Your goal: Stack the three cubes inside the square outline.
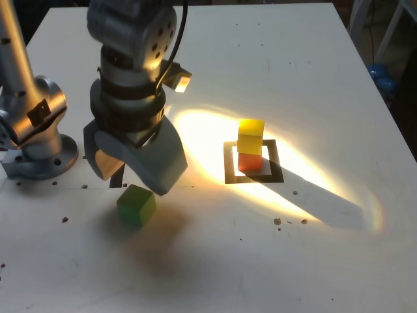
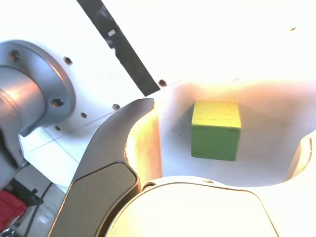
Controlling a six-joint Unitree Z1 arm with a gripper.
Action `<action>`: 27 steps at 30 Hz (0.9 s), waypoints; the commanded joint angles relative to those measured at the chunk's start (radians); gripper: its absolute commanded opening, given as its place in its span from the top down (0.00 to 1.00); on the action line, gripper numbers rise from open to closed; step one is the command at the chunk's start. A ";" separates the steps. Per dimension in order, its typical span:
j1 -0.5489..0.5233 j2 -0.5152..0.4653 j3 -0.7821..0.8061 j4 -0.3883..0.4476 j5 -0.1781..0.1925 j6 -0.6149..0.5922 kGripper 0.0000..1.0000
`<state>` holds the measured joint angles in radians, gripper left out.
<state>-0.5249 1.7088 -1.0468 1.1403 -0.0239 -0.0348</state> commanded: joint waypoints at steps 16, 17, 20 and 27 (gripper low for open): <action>-0.047 0.122 0.037 -0.086 -0.078 -0.026 0.24; -0.047 0.125 0.042 -0.094 -0.081 -0.028 0.29; -0.047 0.129 0.054 -0.115 -0.086 -0.035 0.42; -0.047 0.127 0.051 -0.133 -0.074 -0.040 0.71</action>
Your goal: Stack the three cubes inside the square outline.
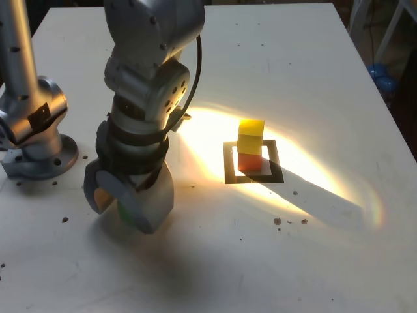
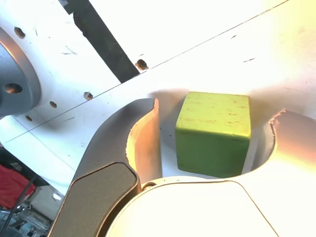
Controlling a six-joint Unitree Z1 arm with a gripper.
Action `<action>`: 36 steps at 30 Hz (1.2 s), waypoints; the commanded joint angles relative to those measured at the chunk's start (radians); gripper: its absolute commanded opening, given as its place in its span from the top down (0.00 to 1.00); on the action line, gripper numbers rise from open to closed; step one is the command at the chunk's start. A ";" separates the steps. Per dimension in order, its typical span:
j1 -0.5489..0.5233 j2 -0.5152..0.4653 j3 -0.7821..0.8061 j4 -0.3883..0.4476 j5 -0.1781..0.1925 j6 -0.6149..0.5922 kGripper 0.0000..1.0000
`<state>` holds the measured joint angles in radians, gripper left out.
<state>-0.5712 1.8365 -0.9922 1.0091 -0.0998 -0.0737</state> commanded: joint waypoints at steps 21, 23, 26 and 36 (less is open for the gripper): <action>0.007 -0.038 -0.079 0.074 0.056 -0.001 0.73; 0.017 -0.045 -0.122 0.123 0.069 -0.001 0.73; 0.041 -0.054 -0.199 0.206 0.087 0.001 0.73; 0.185 -0.060 -0.456 0.435 0.117 0.080 0.73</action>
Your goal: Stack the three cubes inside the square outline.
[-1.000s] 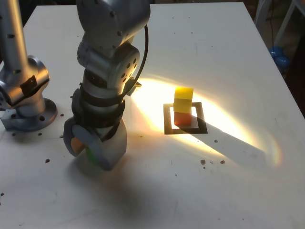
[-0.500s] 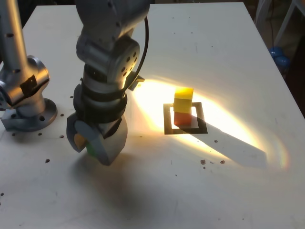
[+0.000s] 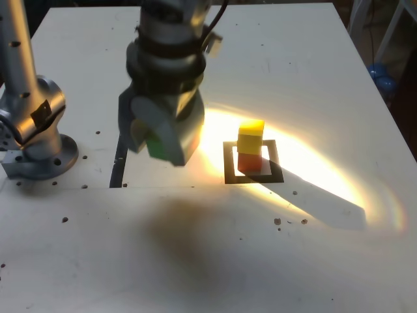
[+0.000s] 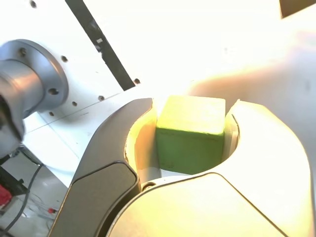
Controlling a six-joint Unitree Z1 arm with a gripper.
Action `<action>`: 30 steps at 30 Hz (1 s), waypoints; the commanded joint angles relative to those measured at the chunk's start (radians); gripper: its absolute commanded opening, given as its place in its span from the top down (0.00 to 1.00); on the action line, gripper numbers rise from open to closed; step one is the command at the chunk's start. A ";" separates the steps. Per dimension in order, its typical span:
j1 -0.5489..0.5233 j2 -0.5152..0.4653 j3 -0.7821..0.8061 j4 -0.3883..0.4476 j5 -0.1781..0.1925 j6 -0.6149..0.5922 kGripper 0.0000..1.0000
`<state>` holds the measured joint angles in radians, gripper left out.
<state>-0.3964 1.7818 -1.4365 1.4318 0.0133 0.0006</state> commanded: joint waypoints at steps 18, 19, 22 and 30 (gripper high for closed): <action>0.183 0.145 -0.325 0.147 0.014 0.101 0.73; 0.191 0.153 -0.335 0.147 0.013 0.103 0.73; 0.222 0.175 -0.367 0.147 0.011 0.114 0.73; 0.278 0.226 -0.440 0.153 0.004 0.138 0.73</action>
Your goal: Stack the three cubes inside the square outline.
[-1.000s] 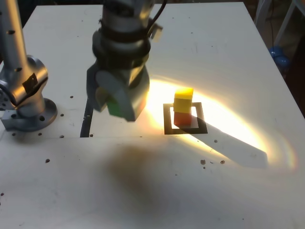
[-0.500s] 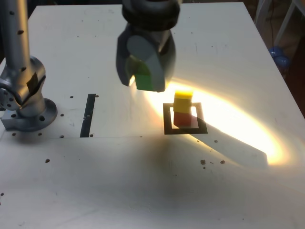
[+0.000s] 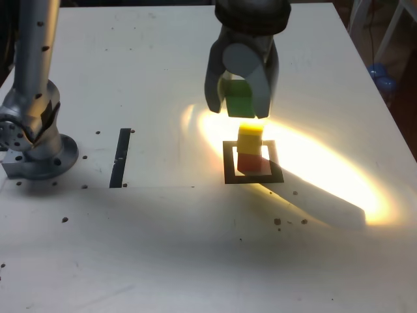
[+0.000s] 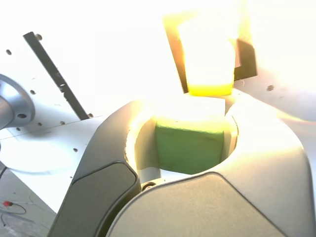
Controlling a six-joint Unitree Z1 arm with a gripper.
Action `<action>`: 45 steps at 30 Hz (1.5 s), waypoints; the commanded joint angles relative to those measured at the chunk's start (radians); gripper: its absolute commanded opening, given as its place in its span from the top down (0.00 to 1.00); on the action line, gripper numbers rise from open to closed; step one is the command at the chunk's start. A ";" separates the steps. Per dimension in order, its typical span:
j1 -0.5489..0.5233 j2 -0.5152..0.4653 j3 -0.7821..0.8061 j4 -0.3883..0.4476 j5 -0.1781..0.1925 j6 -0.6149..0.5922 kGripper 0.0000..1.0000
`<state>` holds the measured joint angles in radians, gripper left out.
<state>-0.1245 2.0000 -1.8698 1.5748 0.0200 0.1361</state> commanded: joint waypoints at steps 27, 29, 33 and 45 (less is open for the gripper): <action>0.058 0.103 -0.022 0.002 -0.025 0.057 0.27; 0.059 0.104 -0.021 0.001 -0.027 0.063 0.09; 0.059 0.104 -0.021 0.001 -0.028 0.066 0.00; 0.058 0.053 0.002 0.003 -0.013 0.067 0.00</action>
<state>-0.0675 2.0707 -1.8721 1.5707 0.0047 0.2021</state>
